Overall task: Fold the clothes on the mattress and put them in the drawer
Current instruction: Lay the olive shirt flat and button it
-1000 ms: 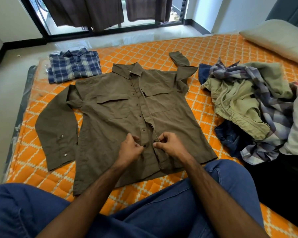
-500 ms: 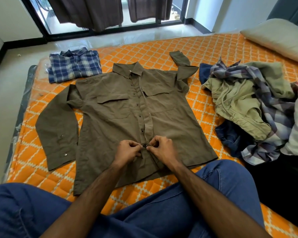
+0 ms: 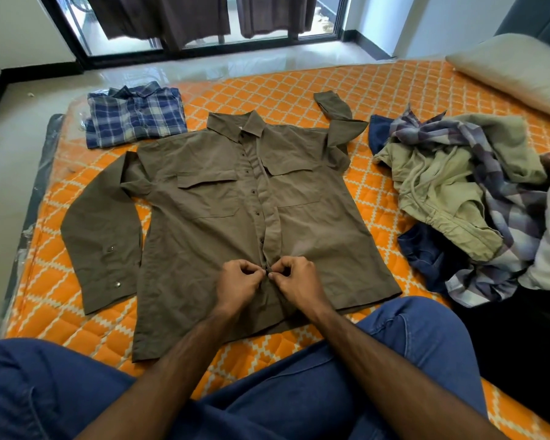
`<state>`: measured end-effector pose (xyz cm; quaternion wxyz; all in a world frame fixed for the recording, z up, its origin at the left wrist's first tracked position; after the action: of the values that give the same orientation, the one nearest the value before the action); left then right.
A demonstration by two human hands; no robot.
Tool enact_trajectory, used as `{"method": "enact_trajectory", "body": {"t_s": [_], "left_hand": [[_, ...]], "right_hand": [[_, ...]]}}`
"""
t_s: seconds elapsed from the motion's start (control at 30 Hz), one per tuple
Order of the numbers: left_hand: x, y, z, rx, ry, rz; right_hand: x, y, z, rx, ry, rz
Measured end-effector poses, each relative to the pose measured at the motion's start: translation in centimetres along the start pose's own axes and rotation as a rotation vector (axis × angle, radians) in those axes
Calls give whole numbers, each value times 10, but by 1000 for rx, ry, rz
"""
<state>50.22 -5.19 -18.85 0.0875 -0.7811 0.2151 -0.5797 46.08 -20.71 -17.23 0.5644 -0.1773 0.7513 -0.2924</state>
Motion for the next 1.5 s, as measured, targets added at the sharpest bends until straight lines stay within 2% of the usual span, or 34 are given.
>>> {"method": "enact_trajectory", "body": {"t_s": [0.27,0.4,0.47,0.6,0.73,0.87,1.0,1.1,1.17,1.3,1.5], "left_hand": [[7,-1,-4,-29,24,14],[18,-1,4,-184,39,81],[28,-3,10,-259,79,153],[52,-15,34,-239,249,381],[48,-15,55,-196,225,289],[42,-10,66,-114,157,222],[37,-1,76,-157,83,337],[35,4,78,-123,137,593],[36,6,76,-97,179,645],[33,1,78,-90,141,517],[25,-8,77,-39,68,257]], "right_hand": [[0,4,4,-41,3,3],[-4,-5,15,-133,3,-31],[-8,-19,27,-91,17,-30],[-29,-43,53,81,-12,-116],[-34,-17,68,-45,60,-314],[-32,-6,72,-35,103,-408],[-15,-15,74,-54,154,-379],[6,-24,71,-40,205,-235],[11,-25,70,-32,203,-128],[2,-24,70,13,141,12],[-14,-23,62,98,25,-7]]}}
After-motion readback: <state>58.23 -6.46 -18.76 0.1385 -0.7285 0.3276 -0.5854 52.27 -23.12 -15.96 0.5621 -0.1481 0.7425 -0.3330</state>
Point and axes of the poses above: each hand's wrist, its own z-axis towards the middle knuckle, its own y-axis out of the palm, x = y × z, the point moved 9 cm from there along z, towards the middle knuckle, and after that the axes turned 4 degrees about -z, right-handed, at the moved point
